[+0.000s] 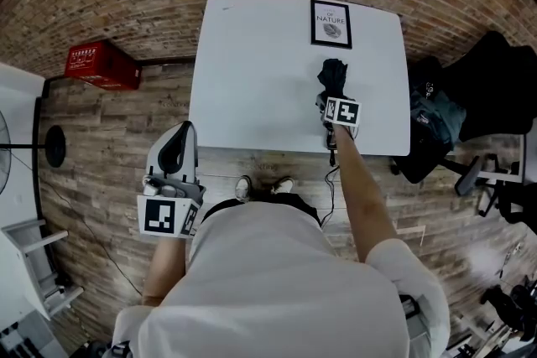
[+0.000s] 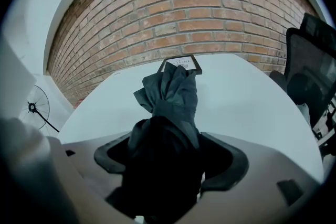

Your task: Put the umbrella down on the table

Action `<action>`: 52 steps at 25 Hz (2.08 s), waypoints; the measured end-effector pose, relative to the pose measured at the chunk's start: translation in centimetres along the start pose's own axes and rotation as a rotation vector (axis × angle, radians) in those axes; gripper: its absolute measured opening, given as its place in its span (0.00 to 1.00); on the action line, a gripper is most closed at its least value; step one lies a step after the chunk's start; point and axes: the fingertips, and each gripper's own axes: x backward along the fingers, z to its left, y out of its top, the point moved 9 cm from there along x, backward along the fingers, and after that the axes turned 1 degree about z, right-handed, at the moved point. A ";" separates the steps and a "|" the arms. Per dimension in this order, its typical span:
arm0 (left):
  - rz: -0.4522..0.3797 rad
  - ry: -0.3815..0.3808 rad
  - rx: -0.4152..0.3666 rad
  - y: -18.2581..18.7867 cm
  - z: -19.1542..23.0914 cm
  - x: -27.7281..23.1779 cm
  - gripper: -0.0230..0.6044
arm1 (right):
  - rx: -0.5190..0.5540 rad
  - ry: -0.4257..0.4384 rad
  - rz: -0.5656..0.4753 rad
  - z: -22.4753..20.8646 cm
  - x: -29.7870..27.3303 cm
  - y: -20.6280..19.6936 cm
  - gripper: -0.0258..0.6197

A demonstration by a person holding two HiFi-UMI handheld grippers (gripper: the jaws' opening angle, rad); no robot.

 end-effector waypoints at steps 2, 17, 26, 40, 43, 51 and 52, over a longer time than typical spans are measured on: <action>-0.002 -0.004 0.003 0.0 0.0 0.0 0.07 | -0.001 0.004 0.007 0.1 0.0 0.1 0.60; -0.019 -0.113 0.029 -0.5 -0.1 -1.5 0.07 | -0.094 0.021 -0.093 0.1 4.4 0.6 0.66; -0.057 -0.239 0.045 -0.8 0.0 -2.9 0.07 | -0.256 0.007 -0.178 -1.0 9.8 -3.0 0.66; -0.117 -0.368 0.050 -0.8 1.2 -2.4 0.07 | -0.429 -0.018 -0.367 -0.5 17.6 -6.8 0.13; -0.113 -0.382 0.056 -1.3 1.8 -1.9 0.07 | -0.391 -0.004 -0.359 0.4 18.0 -7.7 0.07; -0.121 -0.385 0.028 -1.8 3.6 -0.6 0.07 | -0.410 0.023 -0.541 3.4 23.8 -4.5 0.07; -0.126 -0.384 0.027 -1.7 3.8 -0.6 0.07 | -0.395 0.024 -0.573 3.7 24.9 -3.8 0.07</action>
